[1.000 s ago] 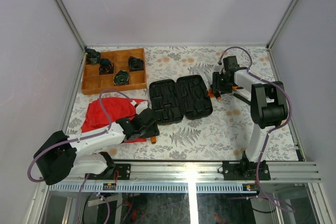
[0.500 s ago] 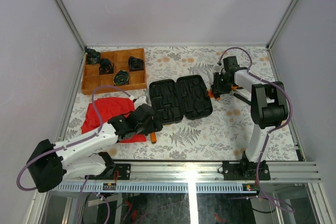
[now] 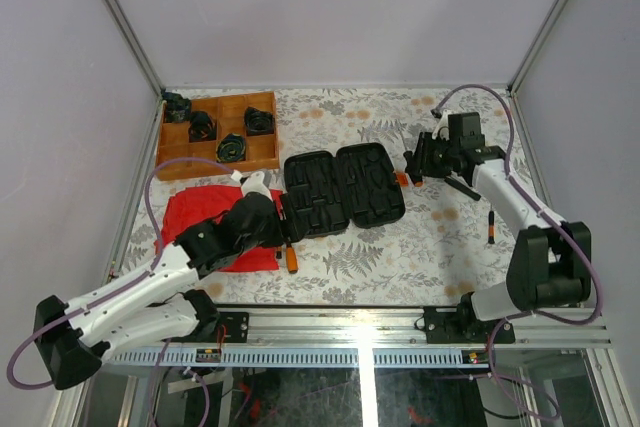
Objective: Sort the tools into containers
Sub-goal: Place the screwdriver at the center of the board, then pick up the screwdriver from the center of the board.
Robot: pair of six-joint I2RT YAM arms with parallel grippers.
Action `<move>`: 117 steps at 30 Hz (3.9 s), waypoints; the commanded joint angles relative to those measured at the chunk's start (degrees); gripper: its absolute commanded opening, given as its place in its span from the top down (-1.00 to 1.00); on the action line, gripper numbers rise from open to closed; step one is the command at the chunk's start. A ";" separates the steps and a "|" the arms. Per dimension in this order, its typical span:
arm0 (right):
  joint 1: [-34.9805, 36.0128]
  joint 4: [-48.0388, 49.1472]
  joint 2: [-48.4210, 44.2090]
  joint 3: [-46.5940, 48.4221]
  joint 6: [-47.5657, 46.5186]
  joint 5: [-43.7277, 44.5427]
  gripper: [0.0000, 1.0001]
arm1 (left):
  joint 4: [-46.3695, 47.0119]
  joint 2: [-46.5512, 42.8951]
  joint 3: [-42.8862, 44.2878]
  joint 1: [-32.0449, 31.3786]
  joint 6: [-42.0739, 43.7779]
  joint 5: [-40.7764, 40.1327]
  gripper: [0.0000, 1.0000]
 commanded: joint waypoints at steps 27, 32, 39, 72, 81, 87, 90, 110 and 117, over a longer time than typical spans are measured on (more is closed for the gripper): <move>61.63 38.37 -16.01 -24.49 19.90 36.06 1.00 | -18.41 -19.03 13.29 1.22 1.49 2.77 -0.60; 61.82 35.97 -17.54 -22.78 11.85 34.97 1.00 | -21.79 -17.91 17.85 1.22 4.17 0.82 -0.69; 61.87 37.35 -23.39 -27.43 -4.38 35.71 1.00 | -24.10 -18.38 17.44 1.17 4.88 -2.85 -0.70; 61.74 6.48 -28.85 -19.21 -63.10 13.54 1.00 | -8.92 -13.25 16.75 1.22 26.85 9.06 -0.61; 61.80 1.83 -36.34 -19.39 -64.50 13.14 1.00 | -8.12 0.30 22.22 1.22 35.03 25.01 -0.53; 61.73 2.35 -38.25 -19.52 -66.56 14.83 1.00 | -8.63 5.38 22.02 1.11 36.86 36.80 -0.37; 61.73 2.31 -37.74 -18.80 -67.31 15.69 1.00 | -9.96 6.40 21.65 1.13 37.94 39.94 -0.31; 61.73 -1.76 -32.59 -10.21 -70.75 17.43 1.00 | -11.43 9.65 18.00 0.08 32.79 38.40 0.09; 61.73 -3.97 -30.99 -7.46 -70.81 17.20 1.00 | -11.68 10.11 16.95 -1.56 33.11 38.44 0.38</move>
